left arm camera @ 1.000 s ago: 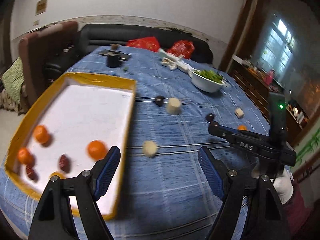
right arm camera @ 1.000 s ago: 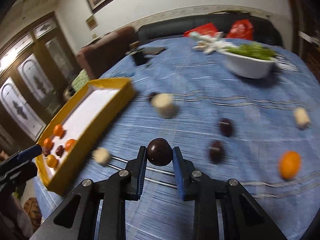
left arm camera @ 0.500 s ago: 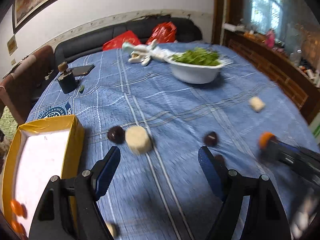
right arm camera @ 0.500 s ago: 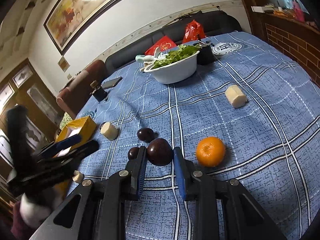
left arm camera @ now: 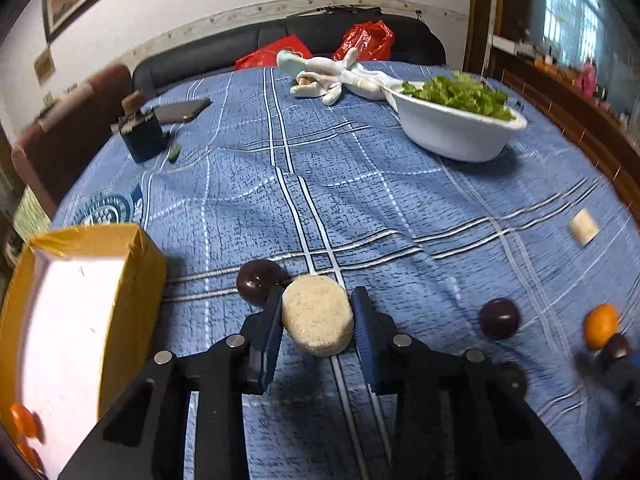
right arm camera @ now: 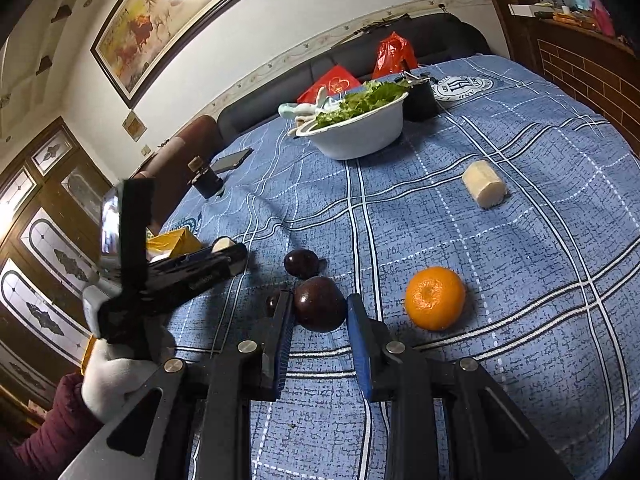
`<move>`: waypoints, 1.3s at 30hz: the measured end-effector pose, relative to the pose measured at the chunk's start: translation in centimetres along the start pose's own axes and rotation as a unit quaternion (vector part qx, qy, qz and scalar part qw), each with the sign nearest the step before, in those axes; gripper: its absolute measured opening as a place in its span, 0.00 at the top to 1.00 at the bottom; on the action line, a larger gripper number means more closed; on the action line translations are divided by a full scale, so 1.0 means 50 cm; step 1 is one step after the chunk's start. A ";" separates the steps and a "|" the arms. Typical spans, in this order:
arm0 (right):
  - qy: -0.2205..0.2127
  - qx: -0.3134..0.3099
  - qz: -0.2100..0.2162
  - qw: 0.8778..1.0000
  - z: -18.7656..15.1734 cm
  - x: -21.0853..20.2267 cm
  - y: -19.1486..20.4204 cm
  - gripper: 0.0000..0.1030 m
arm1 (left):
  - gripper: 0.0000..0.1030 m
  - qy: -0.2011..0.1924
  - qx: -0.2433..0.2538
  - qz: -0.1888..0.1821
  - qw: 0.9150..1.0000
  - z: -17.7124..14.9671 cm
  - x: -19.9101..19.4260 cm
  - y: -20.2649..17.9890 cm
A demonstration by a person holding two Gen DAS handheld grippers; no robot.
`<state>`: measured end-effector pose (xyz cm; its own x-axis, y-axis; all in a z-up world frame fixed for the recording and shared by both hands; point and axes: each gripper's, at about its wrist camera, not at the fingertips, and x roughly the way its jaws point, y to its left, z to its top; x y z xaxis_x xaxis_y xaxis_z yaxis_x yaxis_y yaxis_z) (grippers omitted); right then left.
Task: Organize fruits
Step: 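Grasp a round white cake with the left gripper while the right gripper holds the plum, then carry the plum and white cake over the tray and open both grippers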
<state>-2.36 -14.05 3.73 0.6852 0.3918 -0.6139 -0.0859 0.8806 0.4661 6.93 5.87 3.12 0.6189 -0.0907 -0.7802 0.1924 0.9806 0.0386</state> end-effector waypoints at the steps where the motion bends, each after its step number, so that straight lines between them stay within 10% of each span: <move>1: 0.002 -0.002 -0.002 1.000 -0.001 0.003 0.000 0.71 | 0.69 -0.002 -0.001 -0.001 1.000 0.000 -0.004 0.001; 11: 0.002 -0.028 -0.024 0.999 -0.007 0.012 0.014 0.71 | 0.69 -0.056 -0.104 -0.075 0.990 -0.078 -0.198 0.109; 20: 0.015 -0.055 -0.024 0.998 -0.017 0.023 0.074 0.71 | 0.68 -0.089 -0.220 0.007 0.971 -0.189 -0.312 0.338; 31: 0.109 -0.168 0.099 0.975 -0.048 0.138 0.398 0.70 | 0.68 -0.045 -0.291 0.022 0.955 -0.262 -0.256 0.476; 39: 0.154 -0.248 0.104 0.951 -0.074 0.261 0.565 0.70 | 0.68 -0.050 -0.312 0.012 0.949 -0.270 -0.250 0.506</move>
<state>1.47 16.94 6.53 0.3774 0.5639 -0.7346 -0.5793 0.7626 0.2878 -6.22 34.16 5.44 0.6924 -0.0535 -0.7196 -0.2906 0.8921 -0.3460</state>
